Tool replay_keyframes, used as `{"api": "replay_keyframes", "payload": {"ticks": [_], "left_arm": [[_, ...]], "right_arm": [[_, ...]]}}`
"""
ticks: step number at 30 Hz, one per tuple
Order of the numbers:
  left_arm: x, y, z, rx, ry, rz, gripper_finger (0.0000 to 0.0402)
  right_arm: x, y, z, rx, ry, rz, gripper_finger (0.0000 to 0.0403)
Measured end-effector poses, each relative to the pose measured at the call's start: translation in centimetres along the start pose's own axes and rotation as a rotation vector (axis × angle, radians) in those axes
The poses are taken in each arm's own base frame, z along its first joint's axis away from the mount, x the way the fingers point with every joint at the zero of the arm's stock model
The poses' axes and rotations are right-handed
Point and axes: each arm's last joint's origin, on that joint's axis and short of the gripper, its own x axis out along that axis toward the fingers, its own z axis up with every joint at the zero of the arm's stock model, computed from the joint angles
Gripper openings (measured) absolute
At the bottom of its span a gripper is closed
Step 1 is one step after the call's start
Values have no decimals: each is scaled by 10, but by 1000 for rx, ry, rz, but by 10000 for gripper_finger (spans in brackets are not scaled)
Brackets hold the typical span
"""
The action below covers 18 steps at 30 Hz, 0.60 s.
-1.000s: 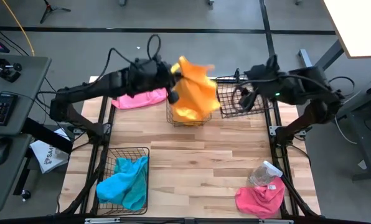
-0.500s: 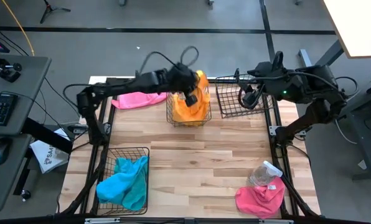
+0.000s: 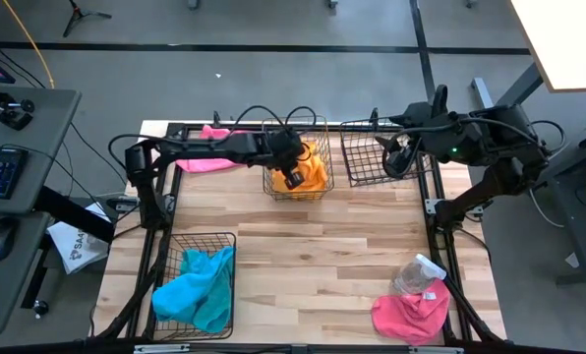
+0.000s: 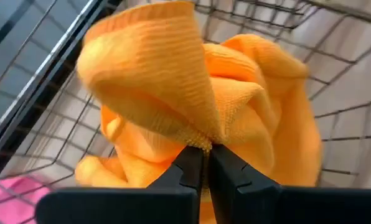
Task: Sort microfiber towel by color & place in baskets
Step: Put the yellow towel into the gold wire basket, then put the top pink towel into the top black wire basket
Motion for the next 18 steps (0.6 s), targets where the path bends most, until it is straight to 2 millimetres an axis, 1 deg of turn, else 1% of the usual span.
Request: {"api": "replay_keyframes", "payload": {"ticks": [4, 8, 12, 15, 18], "left_arm": [[-9, -1, -1, 46, 12, -52, 34], [-29, 0, -3, 80, 31, -89, 87], [-60, 8, -3, 69, 27, -109, 148], [-93, 19, 2, 48, 8, -118, 187], [-123, 32, 4, -2, -41, -107, 216]], "right_arm": [[0, 0, 0, -7, 0, -1, 259], [1, -1, 0, -6, 1, -8, 259], [1, -1, 0, -16, 1, -8, 259], [1, -1, 0, -21, 0, -8, 259], [1, -1, 1, -20, -2, -7, 259]]}}
